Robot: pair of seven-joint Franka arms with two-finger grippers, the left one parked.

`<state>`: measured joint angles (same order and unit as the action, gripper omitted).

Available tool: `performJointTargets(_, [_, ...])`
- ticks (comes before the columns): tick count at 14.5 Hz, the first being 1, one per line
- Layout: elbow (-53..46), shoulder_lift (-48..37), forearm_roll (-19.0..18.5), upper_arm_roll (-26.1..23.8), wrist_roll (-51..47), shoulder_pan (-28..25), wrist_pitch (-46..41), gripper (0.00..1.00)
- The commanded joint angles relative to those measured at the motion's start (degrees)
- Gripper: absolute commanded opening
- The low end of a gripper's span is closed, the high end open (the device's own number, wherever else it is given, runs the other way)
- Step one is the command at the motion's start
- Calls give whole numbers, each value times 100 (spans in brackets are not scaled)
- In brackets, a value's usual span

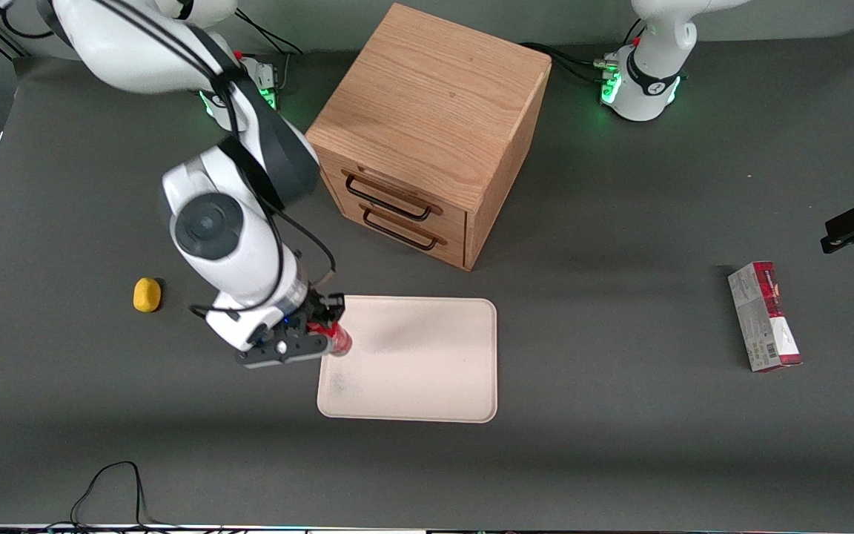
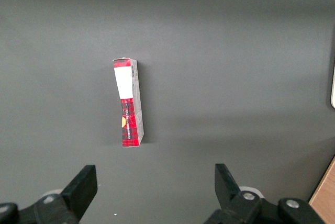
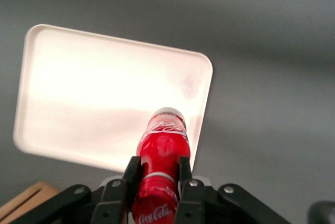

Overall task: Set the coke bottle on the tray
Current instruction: 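Carry the bottle over the cream tray and lower it upright, then open the right gripper to release the bottle on the tray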

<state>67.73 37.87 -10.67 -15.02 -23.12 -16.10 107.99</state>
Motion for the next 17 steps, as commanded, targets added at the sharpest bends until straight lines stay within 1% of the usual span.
performJointTargets(1, [-365,588,-242,-80,-123,-25,493,0])
performJointTargets(3, [-348,800,-251,-71,-131,-16,836,0])
performJointTargets(6, [-322,888,-251,-27,-88,1,935,2])
performJointTargets(7, [-321,897,-251,-27,-79,19,935,4])
performJointTargets(8, [-321,897,-260,-18,-61,19,935,9])
performJointTargets(9, [-313,897,-260,-9,-70,36,935,53])
performJointTargets(10, [-295,897,-251,52,-79,45,961,99])
performJointTargets(14, [-304,748,-199,87,-149,63,917,100])
performJointTargets(15, [-286,582,-172,87,-149,63,726,100])
performJointTargets(17, [-269,249,-128,114,-132,71,77,100])
